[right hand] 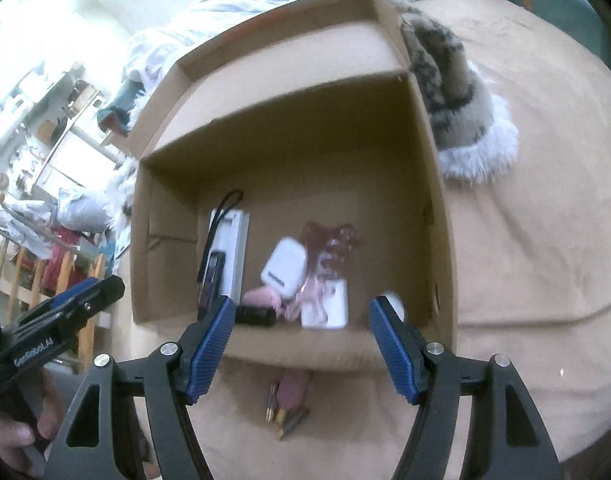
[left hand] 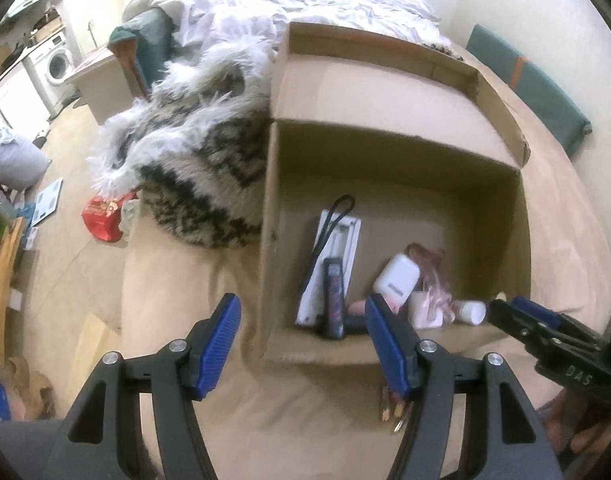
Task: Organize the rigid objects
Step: 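Withdraw both tools from the box toward the remaining items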
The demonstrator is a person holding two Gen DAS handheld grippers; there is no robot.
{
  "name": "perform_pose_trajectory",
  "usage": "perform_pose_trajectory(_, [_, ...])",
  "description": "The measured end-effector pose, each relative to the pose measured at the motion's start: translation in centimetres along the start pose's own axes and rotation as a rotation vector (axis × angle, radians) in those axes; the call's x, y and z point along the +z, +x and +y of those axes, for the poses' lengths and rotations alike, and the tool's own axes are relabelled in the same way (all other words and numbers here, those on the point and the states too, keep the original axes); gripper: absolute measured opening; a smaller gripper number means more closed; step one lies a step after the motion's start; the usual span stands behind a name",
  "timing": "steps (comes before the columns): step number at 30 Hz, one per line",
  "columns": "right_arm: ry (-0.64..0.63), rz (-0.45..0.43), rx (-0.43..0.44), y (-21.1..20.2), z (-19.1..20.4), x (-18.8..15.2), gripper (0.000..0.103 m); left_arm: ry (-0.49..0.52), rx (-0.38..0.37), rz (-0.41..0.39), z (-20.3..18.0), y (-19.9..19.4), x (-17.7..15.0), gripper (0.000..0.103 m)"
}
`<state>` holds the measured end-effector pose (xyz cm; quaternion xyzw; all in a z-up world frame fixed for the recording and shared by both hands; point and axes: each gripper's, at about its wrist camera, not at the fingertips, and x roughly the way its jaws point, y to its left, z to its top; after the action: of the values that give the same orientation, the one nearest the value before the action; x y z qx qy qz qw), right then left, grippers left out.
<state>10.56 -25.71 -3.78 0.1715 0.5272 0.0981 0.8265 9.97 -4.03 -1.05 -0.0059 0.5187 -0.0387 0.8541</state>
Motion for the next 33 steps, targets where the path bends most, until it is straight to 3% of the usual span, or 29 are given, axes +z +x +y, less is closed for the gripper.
perform_pose_trajectory(14, [-0.009, 0.026, -0.034, -0.9, -1.0, -4.1, 0.074, -0.066, 0.012, 0.098, 1.9, 2.1, -5.3, 0.061])
perform_pose_trajectory(21, [0.022, 0.045, -0.040, -0.3, -1.6, -4.2, 0.074, -0.089, 0.019, 0.103, 2.2, 2.7, -5.3, 0.061])
perform_pose_trajectory(33, [0.126, 0.181, 0.025, 4.1, -2.1, -4.0, 0.074, -0.158, 0.023, 0.134, 3.2, 3.3, -5.2, 0.061])
